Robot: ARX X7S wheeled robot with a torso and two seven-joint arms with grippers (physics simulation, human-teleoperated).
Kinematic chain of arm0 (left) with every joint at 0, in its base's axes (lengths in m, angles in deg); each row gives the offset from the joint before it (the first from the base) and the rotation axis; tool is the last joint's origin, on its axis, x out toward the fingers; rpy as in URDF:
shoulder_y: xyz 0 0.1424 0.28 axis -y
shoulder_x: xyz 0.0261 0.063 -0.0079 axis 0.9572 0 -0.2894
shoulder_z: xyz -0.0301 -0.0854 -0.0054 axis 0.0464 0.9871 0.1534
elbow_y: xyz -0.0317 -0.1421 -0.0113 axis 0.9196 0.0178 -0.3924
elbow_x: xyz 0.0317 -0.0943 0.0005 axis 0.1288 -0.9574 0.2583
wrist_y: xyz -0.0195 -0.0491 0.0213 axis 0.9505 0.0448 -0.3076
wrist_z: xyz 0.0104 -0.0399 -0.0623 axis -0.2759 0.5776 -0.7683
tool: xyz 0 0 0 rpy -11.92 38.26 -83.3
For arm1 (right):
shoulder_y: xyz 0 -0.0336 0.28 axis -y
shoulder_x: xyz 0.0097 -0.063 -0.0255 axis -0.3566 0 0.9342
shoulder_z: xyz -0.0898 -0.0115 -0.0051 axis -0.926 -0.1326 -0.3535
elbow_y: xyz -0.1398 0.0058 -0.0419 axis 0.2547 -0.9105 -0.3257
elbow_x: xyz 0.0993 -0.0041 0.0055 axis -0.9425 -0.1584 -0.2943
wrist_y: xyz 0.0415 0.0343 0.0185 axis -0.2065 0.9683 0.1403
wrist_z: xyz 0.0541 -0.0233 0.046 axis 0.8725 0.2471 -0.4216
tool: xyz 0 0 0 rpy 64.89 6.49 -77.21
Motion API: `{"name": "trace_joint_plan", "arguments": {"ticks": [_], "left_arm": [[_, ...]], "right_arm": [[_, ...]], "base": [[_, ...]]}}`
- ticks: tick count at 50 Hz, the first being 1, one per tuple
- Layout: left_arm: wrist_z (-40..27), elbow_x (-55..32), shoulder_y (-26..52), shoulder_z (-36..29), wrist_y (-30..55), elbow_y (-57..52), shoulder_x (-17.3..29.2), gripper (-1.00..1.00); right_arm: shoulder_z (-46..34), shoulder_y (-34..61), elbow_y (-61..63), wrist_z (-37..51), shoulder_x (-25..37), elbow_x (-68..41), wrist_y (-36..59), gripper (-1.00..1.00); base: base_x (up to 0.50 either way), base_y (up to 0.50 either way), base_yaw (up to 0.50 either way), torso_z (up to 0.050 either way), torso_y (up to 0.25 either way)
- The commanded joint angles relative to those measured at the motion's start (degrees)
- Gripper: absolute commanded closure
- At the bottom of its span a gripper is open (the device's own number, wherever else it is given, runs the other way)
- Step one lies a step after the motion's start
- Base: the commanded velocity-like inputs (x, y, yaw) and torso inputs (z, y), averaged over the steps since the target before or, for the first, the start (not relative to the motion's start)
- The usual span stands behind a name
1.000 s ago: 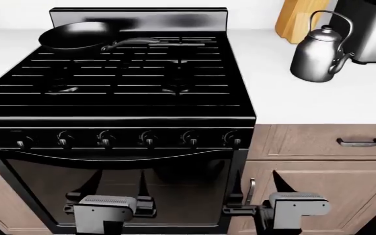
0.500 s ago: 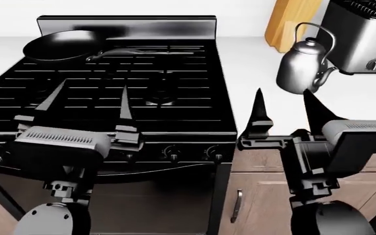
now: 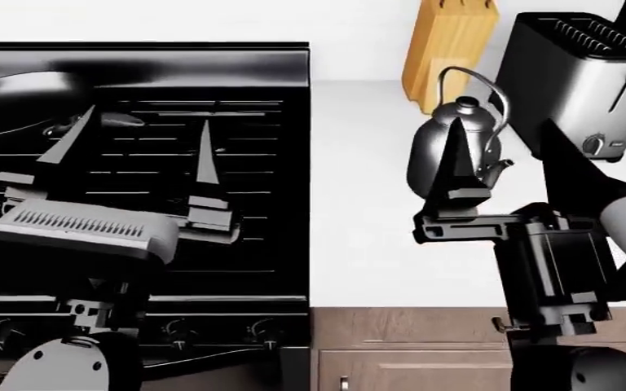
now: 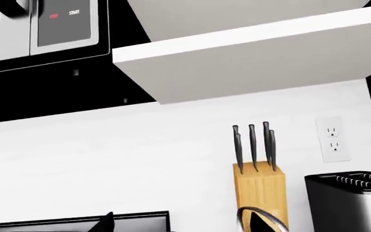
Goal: Pick the kettle from the counter and place it on a stove burner. Then turn the burner on.
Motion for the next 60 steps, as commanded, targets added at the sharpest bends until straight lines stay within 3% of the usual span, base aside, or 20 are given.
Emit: {"name": "trace_joint_plan", "arguments": {"ticks": [1,17,23,29,39,46,60], "left_arm": [[-0.52,-0.36,0.34,-0.81,1.06,-0.92,0.52,-1.00],[-1.07,-1.24,0.44,-1.01,1.23,-1.17,1.13,-1.00],[-1.39,-1.24,0.44,-1.41,1.17,-1.07,1.29,-1.00],[-1.50,-1.10,0.47,-2.20,0.51,-0.14,1.42,-1.00],[-1.82,-1.90,0.70,-2.16,1.36,-0.94,1.74,-1.00],[-2.12,-2.32,0.82,-2.17,1.54,-1.02,1.87,-1.00],[-2.73,-2.91,0.95,-2.25,2.07,-1.91,2.36,-1.00]], "right_arm": [[0.68,0.01,2.11,0.91,0.30,-2.08,0.36,-1.00],[0.18,-0.72,2.36,1.25,0.96,-2.97,-1.57,-1.00],[2.42,-0.28,3.41,1.17,1.04,-8.35,0.38,-1.00],[6.08,8.36,4.69,6.37,5.27,-18.89,16.03,-1.00],[15.06,35.81,-5.50,24.69,8.33,-47.97,52.13,-1.00],[4.56,44.26,-19.00,43.23,17.68,-68.91,52.15,-1.00],[-8.20,51.22,-28.23,55.98,25.75,-85.13,48.34,-1.00]], "base": [[0.38,-0.46,0.00,0.000,0.000],[0.42,-0.39,0.00,0.000,0.000],[0.49,-0.14,0.00,0.000,0.003],[0.00,0.00,0.00,0.000,0.000],[0.00,0.00,0.00,0.000,0.000],[0.00,0.00,0.00,0.000,0.000],[0.00,0.00,0.00,0.000,0.000]]}}
